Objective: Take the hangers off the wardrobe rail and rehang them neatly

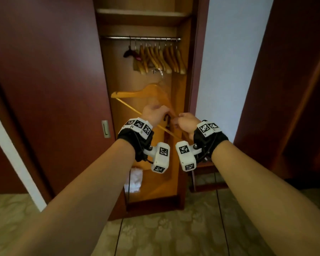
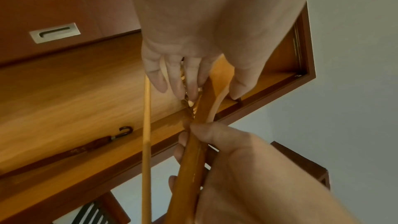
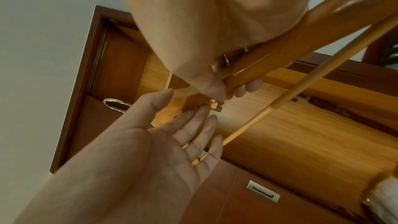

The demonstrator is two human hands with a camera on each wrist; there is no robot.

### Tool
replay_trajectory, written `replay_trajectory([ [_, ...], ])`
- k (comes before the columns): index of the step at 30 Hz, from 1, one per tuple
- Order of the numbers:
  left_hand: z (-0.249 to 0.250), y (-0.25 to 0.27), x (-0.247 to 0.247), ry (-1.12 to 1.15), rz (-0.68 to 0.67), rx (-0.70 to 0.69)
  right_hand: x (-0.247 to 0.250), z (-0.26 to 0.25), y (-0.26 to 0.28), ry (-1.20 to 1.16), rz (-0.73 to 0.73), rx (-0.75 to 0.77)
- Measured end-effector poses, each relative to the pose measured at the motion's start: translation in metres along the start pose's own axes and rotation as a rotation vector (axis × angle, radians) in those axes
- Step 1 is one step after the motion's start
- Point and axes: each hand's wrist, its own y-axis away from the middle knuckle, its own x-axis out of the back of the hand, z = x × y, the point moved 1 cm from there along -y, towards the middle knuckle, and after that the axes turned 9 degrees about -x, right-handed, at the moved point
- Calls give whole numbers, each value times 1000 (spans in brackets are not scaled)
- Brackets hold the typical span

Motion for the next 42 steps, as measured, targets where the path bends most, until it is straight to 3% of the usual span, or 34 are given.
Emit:
replay_trajectory([
  [7,-13,-88,-1,17,-14,52,1,-48,-79,304,-13,57],
  [11,-22,-130,3,68,92,69,-7,-72,-111,449,-41,138],
  [14,-27,-164,12,70,152,74,-15,-90,-138,503,-46,198],
  [18,-36,-211,28,137,119,90,-27,-110,-175,528,-46,247],
  [29,-57,-342,84,241,-19,24,-55,-176,-268,695,30,96],
  [36,-66,-396,125,196,-23,-61,-91,-197,-305,409,-78,-2],
  [42,-75,-440,153,189,-6,-114,-118,-224,-349,300,-6,132],
])
